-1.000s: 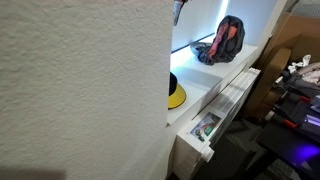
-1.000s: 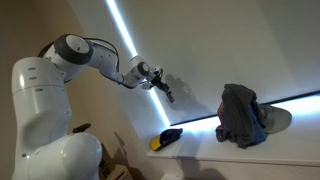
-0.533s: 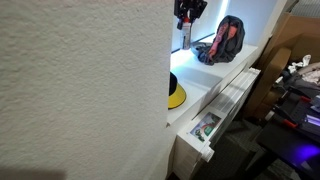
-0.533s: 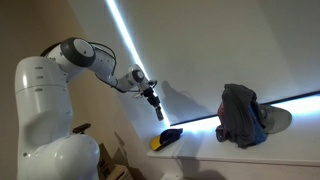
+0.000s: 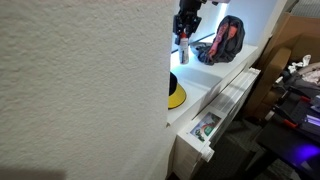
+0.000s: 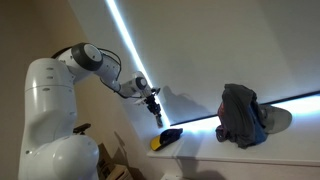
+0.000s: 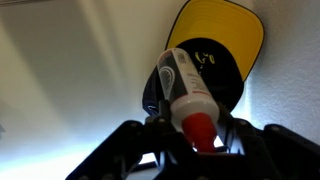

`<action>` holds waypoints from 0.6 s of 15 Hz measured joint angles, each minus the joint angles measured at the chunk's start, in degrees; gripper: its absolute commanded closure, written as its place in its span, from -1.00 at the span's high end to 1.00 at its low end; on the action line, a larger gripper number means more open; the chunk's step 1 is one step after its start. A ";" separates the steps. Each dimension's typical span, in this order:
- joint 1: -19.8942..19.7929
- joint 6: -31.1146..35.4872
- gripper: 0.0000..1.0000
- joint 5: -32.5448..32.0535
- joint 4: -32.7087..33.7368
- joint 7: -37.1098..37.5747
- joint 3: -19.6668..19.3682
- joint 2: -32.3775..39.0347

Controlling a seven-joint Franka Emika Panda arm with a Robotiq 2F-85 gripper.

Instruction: Move the white bottle to the left

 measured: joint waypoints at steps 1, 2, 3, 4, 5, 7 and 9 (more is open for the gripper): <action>-0.36 1.81 -0.58 1.17 -0.10 -1.39 0.31 0.50; -0.71 4.33 -0.58 2.62 -0.29 -2.88 0.63 1.00; -1.04 7.08 -0.58 4.22 -0.41 -4.46 1.03 1.55; -1.31 9.87 -0.58 5.85 -0.62 -5.94 1.46 2.11; -1.56 12.38 -0.58 7.40 -0.88 -7.37 1.95 2.65; -1.97 17.41 -0.34 10.44 -1.52 -10.26 3.13 3.74; -2.04 21.90 -0.08 11.94 -2.13 -11.61 3.86 4.83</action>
